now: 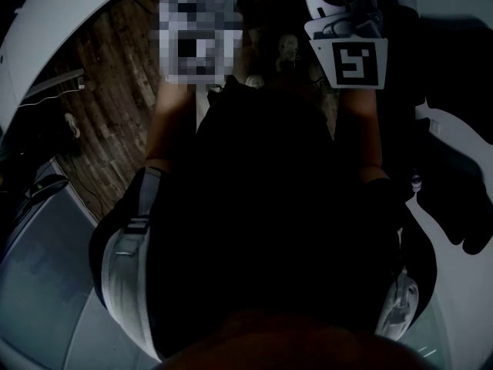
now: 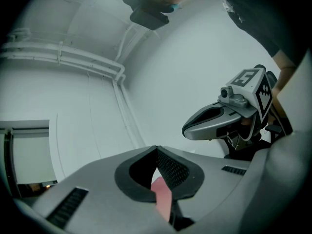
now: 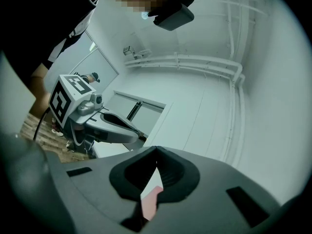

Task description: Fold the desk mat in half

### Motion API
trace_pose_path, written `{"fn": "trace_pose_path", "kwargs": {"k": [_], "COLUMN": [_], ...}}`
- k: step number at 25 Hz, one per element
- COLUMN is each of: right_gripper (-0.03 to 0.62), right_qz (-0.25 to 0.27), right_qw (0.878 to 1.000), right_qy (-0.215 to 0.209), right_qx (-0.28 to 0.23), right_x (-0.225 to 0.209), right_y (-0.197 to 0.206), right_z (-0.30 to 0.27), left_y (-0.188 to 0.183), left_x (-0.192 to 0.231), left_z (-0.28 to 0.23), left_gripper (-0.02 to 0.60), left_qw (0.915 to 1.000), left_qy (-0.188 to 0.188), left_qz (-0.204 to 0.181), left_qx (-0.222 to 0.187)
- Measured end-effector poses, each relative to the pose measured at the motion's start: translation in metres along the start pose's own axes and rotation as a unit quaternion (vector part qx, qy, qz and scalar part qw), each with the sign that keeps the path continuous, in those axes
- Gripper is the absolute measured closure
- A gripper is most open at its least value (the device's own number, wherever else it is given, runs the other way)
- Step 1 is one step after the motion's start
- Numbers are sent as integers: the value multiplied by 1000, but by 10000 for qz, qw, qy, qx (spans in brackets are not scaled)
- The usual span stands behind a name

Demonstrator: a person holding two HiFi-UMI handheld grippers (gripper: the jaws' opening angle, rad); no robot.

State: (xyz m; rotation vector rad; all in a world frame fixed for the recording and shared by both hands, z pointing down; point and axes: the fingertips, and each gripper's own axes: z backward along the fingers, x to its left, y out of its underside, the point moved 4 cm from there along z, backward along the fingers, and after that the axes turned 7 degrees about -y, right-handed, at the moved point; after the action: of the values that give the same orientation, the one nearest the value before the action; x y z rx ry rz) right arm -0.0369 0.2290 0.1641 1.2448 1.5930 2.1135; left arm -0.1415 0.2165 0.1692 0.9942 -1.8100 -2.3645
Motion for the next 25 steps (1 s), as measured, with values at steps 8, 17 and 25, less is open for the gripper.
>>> {"fn": "trace_pose_path", "kwargs": {"k": [8, 17, 25], "right_gripper": [565, 565, 565], "right_qz": [-78, -153, -202], "right_qw": [9997, 9982, 9954], "right_qy": [-222, -564, -899], "right_qx": [-50, -102, -249], "right_x": [-32, -69, -98], "right_y": [30, 60, 80], "right_z": [-27, -58, -79], "left_y": [21, 42, 49], "left_x": [3, 11, 16], "left_z": [-42, -91, -124], "left_gripper": [571, 571, 571], "left_qw": [9997, 9982, 9956], "left_qy": [-89, -315, -612], "left_qz": [-3, 53, -35], "left_qx": [239, 510, 708]}}
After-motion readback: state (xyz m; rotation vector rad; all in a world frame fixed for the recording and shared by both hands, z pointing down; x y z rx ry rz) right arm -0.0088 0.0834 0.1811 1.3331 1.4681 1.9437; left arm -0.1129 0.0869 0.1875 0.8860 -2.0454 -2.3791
